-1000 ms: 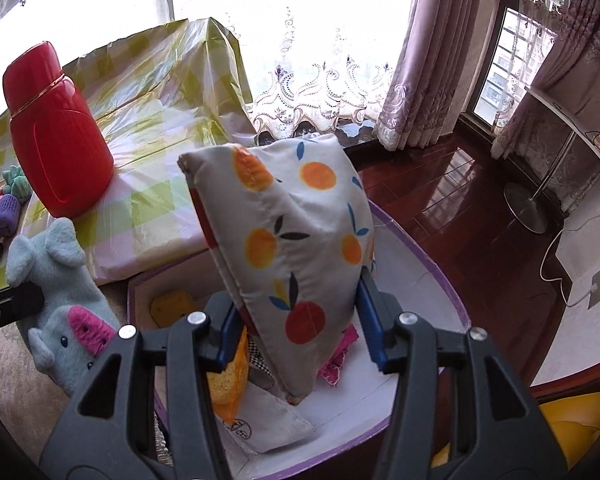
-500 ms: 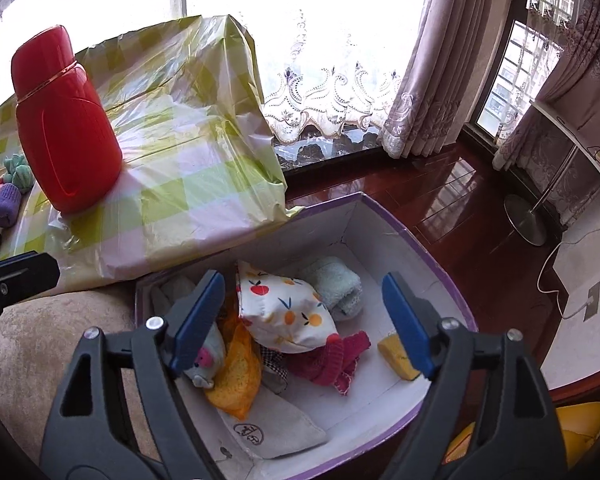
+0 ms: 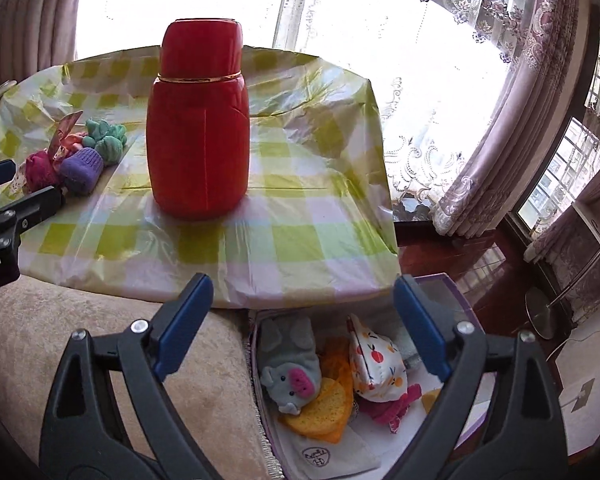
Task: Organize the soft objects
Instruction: 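Move both open tools back over the remaining pile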
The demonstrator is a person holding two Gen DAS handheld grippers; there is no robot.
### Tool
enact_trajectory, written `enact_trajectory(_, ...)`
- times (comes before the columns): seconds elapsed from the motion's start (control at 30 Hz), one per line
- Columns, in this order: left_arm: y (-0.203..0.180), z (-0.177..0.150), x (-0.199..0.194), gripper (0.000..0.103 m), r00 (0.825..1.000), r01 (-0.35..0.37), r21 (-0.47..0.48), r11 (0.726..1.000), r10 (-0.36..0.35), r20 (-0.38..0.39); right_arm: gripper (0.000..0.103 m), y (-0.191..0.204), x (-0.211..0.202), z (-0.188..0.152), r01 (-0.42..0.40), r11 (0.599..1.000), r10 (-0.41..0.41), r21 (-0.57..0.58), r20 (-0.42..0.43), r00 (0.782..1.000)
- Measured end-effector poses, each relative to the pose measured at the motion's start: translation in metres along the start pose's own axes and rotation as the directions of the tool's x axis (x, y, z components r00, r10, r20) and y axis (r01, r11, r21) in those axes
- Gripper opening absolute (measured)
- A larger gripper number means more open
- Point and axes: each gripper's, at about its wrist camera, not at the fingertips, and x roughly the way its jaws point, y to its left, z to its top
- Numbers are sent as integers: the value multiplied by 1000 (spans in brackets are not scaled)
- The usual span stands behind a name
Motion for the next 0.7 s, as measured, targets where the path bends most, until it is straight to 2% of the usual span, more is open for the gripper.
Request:
enact_trajectory(0.13, 49, -11, 0, 87, 995, -103, -81, 991, 103, -12, 93, 33, 0, 9, -93, 994, 95, -50, 31, 995)
enact_trajectory(0.27, 96, -20, 2, 87, 980, -197, -173, 965, 192, -45, 93, 64, 5, 19, -230, 971, 232, -71, 28, 972)
enact_trajectory(0.37, 125, -26, 5, 87, 981, -192, -238, 952, 183, -61, 93, 91, 14, 26, -298, 951, 300, -83, 5, 954)
enact_trajectory(0.6, 169, -32, 24, 87, 990, -136, -399, 907, 113, -80, 93, 140, 38, 44, -380, 920, 379, -100, -27, 925)
enact_trajectory(0.7, 181, -29, 35, 87, 991, -128, -435, 892, 101, -85, 93, 157, 49, 54, -407, 907, 406, -103, -39, 913)
